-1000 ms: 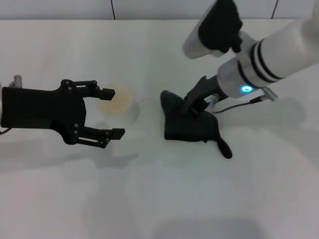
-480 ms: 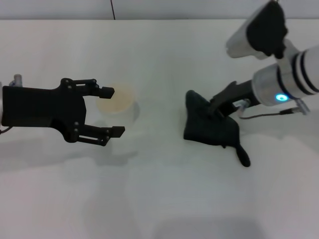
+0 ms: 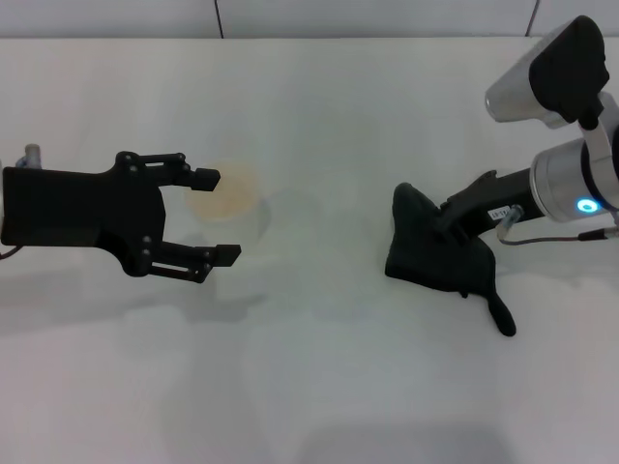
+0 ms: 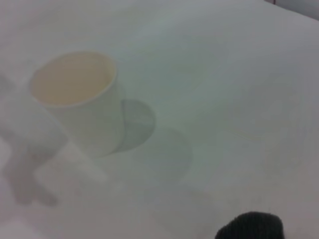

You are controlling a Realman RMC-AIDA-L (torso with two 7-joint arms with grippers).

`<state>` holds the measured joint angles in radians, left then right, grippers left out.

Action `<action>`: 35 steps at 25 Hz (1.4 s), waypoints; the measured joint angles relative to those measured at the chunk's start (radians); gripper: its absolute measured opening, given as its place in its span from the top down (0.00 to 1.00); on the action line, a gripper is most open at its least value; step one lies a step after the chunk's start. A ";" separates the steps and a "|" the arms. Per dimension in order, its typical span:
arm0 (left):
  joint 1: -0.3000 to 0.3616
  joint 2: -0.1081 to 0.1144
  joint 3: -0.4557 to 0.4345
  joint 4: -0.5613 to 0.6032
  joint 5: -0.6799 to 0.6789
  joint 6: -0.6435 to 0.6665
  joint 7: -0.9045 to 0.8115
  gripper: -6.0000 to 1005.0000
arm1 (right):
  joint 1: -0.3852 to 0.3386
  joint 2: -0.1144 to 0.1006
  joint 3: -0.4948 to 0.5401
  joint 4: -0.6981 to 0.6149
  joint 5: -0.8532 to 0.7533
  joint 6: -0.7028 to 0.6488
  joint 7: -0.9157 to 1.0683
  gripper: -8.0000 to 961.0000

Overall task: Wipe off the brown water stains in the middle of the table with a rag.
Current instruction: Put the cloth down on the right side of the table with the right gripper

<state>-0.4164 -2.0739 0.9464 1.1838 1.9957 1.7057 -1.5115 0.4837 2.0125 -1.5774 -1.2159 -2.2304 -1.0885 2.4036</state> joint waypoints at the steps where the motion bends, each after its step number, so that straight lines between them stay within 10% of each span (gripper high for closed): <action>1: 0.001 0.000 0.000 0.000 0.000 0.000 0.000 0.11 | 0.000 0.000 0.002 0.000 0.000 -0.005 0.000 0.91; 27: -0.001 -0.001 0.004 0.000 -0.014 -0.012 -0.002 0.11 | -0.064 -0.008 0.285 0.011 0.000 -0.329 -0.153 0.91; 35: 0.007 -0.002 0.001 0.000 -0.030 -0.012 0.000 0.11 | -0.070 -0.005 0.289 -0.002 0.018 -0.347 -0.173 0.66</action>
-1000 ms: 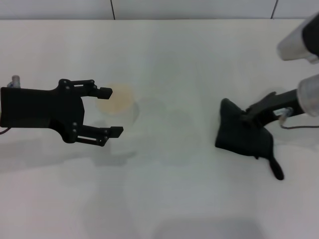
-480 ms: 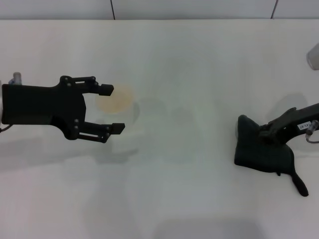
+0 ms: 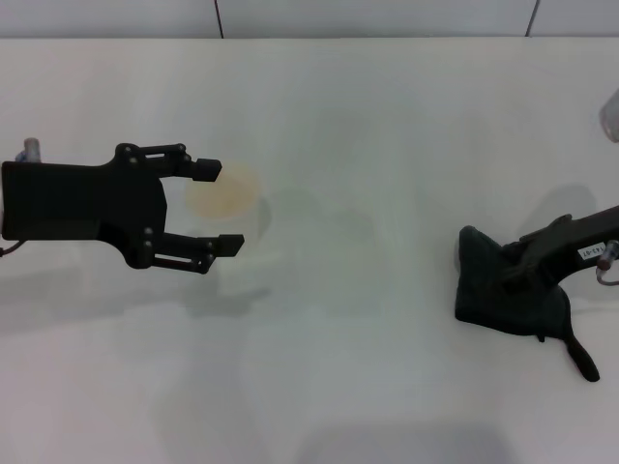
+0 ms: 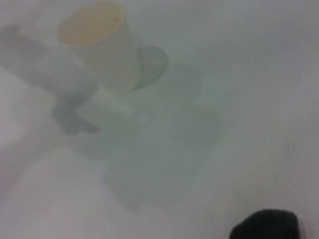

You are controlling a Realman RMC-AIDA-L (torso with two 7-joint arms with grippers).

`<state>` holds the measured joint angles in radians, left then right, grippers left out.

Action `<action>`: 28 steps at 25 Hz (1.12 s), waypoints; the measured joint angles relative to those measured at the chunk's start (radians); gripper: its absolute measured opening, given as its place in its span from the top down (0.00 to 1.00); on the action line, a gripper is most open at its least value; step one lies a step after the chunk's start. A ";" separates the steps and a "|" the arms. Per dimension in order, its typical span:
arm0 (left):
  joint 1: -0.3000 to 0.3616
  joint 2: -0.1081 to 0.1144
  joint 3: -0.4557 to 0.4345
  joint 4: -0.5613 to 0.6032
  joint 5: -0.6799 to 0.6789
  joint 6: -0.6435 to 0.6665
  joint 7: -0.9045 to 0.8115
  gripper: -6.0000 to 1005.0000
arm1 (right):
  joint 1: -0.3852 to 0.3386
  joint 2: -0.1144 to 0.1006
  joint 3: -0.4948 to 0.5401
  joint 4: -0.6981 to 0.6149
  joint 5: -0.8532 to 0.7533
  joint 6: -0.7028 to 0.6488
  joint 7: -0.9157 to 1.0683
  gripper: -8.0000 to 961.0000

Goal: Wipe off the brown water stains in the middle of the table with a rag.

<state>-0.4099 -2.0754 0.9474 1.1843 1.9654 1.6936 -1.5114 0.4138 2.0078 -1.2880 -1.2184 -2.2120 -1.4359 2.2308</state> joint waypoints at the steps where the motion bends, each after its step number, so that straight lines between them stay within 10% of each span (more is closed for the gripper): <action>1: 0.001 0.000 0.000 0.000 -0.005 0.000 0.000 0.11 | 0.000 0.000 0.004 -0.001 0.006 -0.003 -0.005 0.64; 11: 0.008 0.000 -0.001 0.000 -0.014 0.000 0.001 0.11 | -0.043 -0.001 0.115 0.006 0.162 -0.029 -0.192 0.36; 28: 0.041 0.000 -0.003 -0.012 -0.054 -0.029 0.028 0.11 | -0.080 -0.003 0.230 0.060 0.351 -0.092 -0.480 0.36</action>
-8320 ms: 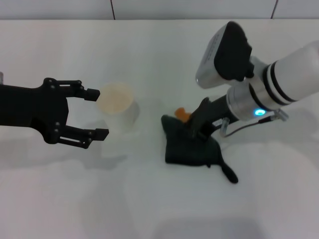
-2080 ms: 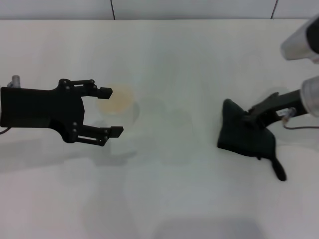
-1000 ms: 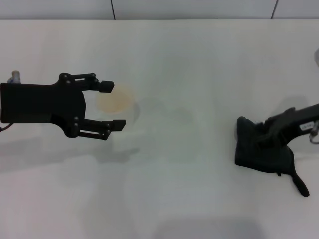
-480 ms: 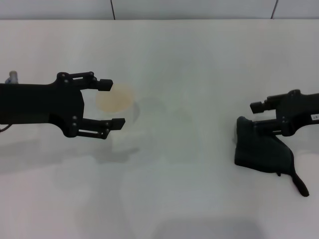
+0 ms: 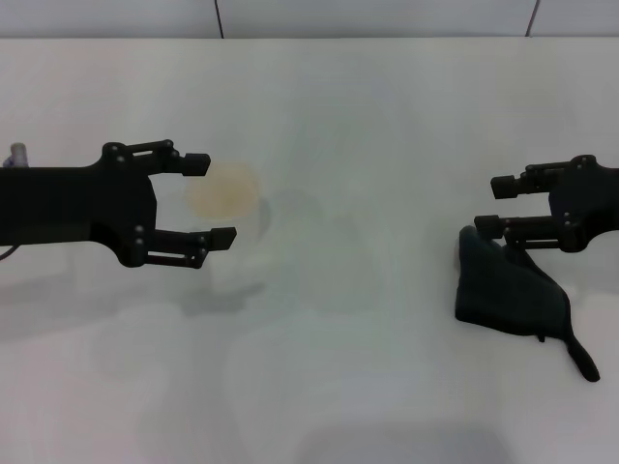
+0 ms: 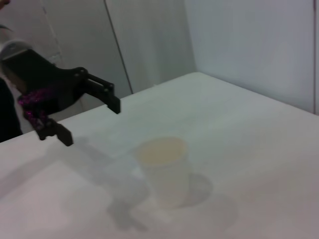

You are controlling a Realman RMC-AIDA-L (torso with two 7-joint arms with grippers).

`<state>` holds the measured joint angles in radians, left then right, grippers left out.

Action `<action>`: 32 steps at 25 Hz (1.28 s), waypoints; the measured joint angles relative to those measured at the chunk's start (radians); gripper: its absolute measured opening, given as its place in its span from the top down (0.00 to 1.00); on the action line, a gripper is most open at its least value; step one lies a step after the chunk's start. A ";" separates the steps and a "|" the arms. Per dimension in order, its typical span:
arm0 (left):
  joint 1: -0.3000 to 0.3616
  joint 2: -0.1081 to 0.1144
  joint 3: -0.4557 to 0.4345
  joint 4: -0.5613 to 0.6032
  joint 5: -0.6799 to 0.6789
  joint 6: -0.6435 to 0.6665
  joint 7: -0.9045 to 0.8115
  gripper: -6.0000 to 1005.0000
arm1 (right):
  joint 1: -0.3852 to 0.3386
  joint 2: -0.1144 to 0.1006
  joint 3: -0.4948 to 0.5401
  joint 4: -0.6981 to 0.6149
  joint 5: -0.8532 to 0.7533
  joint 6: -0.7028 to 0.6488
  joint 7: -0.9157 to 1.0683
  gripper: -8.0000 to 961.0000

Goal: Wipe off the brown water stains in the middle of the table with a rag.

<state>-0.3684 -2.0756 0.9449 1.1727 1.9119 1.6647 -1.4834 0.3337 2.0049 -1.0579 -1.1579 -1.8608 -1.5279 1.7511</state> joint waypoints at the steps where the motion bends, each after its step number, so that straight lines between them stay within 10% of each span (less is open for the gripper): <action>1: 0.000 0.000 0.000 0.000 0.000 0.000 0.000 0.11 | 0.000 0.000 0.004 -0.002 0.001 -0.007 -0.004 0.36; 32: 0.022 -0.001 -0.011 -0.013 -0.022 0.007 0.002 0.11 | -0.011 0.002 0.055 -0.008 0.006 -0.061 -0.031 0.19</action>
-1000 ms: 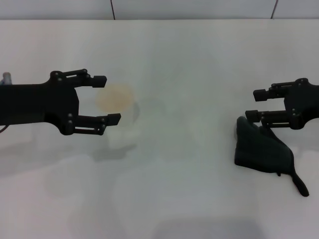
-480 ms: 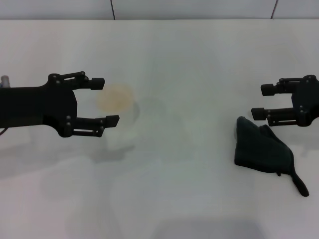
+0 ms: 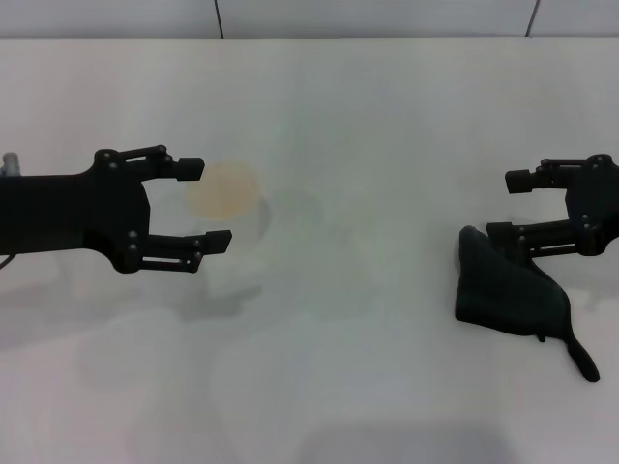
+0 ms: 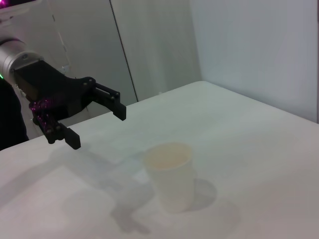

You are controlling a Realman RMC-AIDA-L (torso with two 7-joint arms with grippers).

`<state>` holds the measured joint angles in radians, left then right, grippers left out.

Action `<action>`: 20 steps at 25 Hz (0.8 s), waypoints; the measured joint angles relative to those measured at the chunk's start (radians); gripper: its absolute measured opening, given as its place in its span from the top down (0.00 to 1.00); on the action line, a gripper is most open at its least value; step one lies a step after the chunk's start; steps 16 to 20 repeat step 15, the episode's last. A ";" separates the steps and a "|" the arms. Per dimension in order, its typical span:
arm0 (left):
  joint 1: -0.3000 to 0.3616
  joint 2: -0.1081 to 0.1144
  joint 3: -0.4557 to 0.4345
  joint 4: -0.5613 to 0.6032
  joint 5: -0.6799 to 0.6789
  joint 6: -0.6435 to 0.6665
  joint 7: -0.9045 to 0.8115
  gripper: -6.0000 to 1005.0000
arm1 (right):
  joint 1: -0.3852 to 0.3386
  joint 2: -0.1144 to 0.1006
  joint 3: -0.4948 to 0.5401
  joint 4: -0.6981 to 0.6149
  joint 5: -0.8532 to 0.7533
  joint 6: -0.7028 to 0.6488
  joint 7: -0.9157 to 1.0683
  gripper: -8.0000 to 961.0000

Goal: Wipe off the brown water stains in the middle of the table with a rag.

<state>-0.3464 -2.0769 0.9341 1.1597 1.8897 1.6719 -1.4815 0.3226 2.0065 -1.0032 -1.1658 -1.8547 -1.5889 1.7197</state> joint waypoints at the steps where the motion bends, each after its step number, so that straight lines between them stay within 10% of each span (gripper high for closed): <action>1: 0.000 0.000 0.000 0.000 0.000 0.000 0.000 0.11 | 0.000 0.000 0.000 0.000 0.000 0.000 0.000 0.18; 20: 0.001 0.000 0.004 0.000 -0.002 0.003 0.000 0.11 | -0.007 0.000 0.004 0.014 0.009 -0.001 0.004 0.14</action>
